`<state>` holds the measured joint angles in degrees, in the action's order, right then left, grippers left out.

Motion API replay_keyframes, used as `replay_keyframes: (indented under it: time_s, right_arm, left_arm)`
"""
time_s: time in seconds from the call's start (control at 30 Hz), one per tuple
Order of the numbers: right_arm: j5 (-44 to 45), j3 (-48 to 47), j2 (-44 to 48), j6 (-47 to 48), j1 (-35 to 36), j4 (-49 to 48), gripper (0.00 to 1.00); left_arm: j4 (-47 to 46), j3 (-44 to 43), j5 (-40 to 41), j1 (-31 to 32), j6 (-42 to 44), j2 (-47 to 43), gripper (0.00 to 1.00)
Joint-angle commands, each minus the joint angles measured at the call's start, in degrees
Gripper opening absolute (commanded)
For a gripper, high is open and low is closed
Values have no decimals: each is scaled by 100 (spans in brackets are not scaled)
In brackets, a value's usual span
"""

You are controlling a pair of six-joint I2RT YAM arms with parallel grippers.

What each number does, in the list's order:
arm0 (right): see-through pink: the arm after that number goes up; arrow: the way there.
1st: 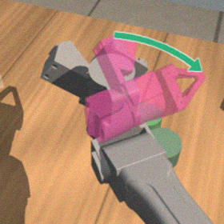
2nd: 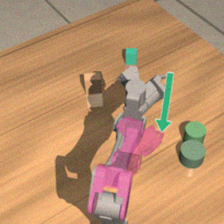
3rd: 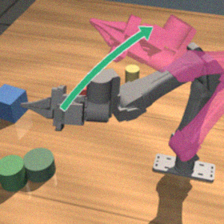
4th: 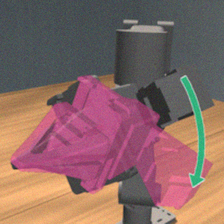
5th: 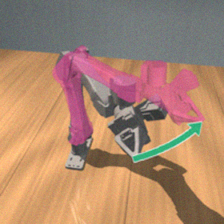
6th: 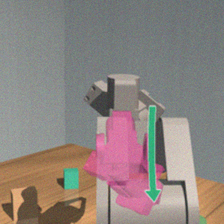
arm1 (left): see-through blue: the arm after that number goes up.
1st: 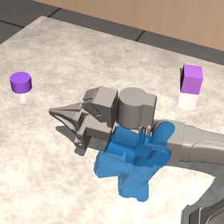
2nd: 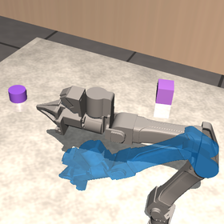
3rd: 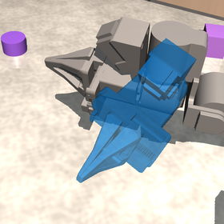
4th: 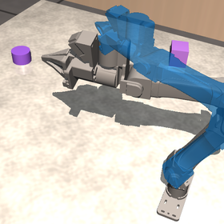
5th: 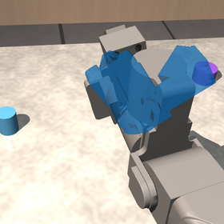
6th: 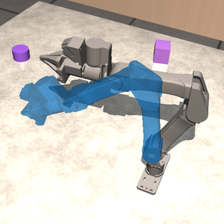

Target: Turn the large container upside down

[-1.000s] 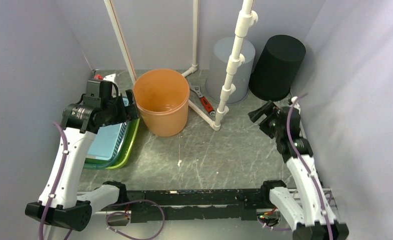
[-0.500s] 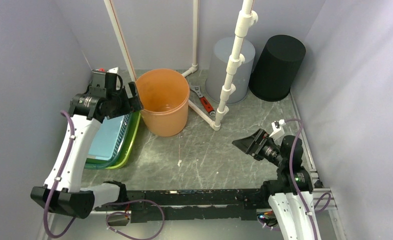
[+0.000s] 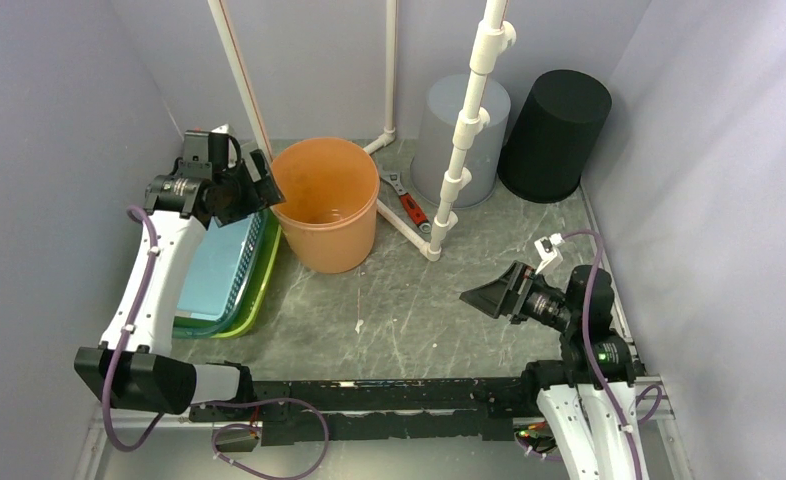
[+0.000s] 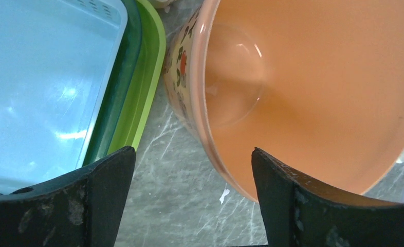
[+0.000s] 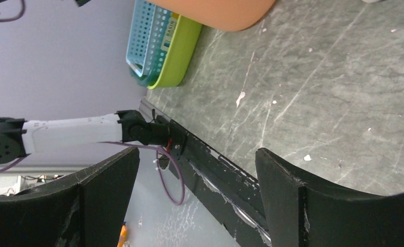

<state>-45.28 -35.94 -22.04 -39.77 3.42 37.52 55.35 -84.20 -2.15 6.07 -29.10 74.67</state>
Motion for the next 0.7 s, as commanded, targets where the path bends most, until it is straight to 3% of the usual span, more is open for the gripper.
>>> replay_keyframes:
  time_s: [0.0,0.2,0.53,0.67]
  right_arm:
    - [-360,-438,-44,9,-8,-259,86]
    - [-448,-698,-245,203,-8,-77,82]
    - [-287,-1252,-472,223,-8,210,80]
    - [-276,-1361,-485,142,-8,221,80]
  left_arm:
    - [-287,215,-37,-9,230,41,84]
    - [-218,400,53,-9,411,22,67]
    - [68,494,41,-9,825,-168,54]
    - [148,438,-146,-9,958,-241,45]
